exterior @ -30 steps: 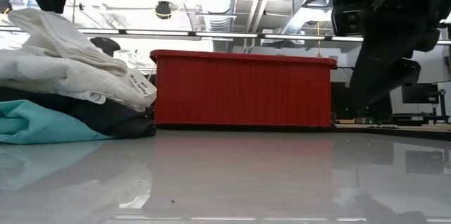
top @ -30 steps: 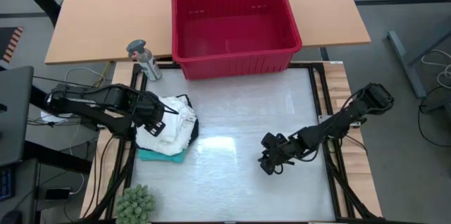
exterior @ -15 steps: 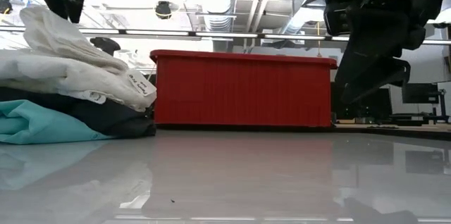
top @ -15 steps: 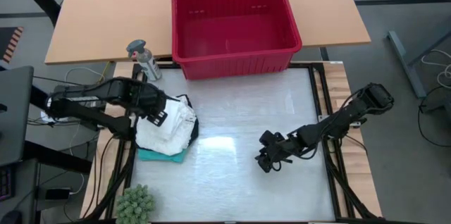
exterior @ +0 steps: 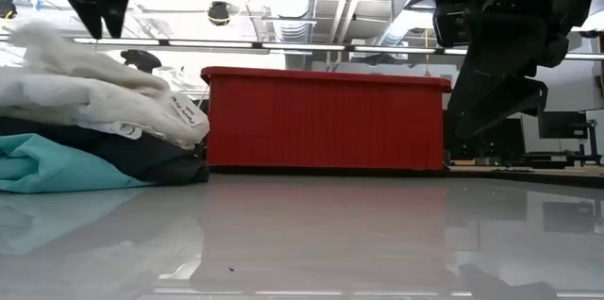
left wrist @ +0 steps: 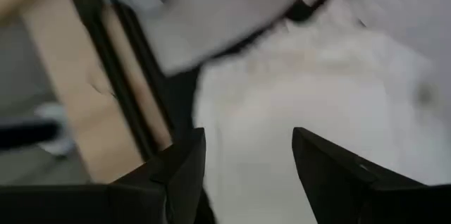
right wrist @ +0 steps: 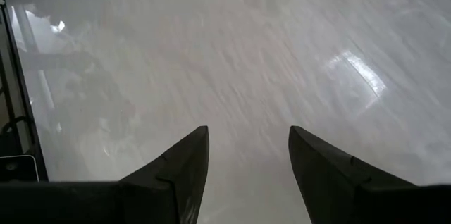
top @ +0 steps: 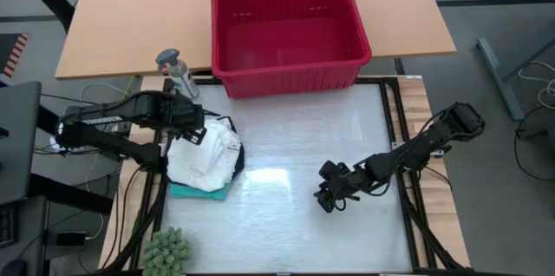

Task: Fold laundry
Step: Stack the folded white shorts on top of the folded white dress

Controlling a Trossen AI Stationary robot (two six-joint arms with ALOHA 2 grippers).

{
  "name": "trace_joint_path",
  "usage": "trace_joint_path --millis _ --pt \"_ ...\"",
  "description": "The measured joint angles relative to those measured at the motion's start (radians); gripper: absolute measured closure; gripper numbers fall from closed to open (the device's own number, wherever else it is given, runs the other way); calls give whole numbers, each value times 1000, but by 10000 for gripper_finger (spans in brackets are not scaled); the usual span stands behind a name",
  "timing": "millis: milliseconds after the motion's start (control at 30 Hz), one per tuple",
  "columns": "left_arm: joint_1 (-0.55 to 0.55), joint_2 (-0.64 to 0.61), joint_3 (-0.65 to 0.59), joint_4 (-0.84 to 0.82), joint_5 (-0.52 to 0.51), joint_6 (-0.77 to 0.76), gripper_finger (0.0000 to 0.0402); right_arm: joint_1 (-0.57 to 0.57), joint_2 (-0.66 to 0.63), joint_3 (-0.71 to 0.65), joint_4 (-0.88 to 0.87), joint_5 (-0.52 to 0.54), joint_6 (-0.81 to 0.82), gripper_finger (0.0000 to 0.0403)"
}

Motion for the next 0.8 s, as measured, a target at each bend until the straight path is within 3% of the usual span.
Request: trace_joint_path --millis 233,300,500,567,667,800 --pt "60 2 0 34 -91 31 200 0 0 0 6 0 1 182" --pt "47 1 0 68 -127 -32 200 0 0 0 5 0 0 182" --pt "-225 -47 0 137 -541 -453 208 0 0 0 8 0 1 182" --pt "-336 -87 0 142 -622 -569 217 0 0 0 13 0 1 182" --pt "-482 -124 -38 168 -637 -711 234 -1 0 0 13 4 -3 182" --pt "-534 -133 -201 184 -520 -968 263 -18 0 0 15 6 -45 182"
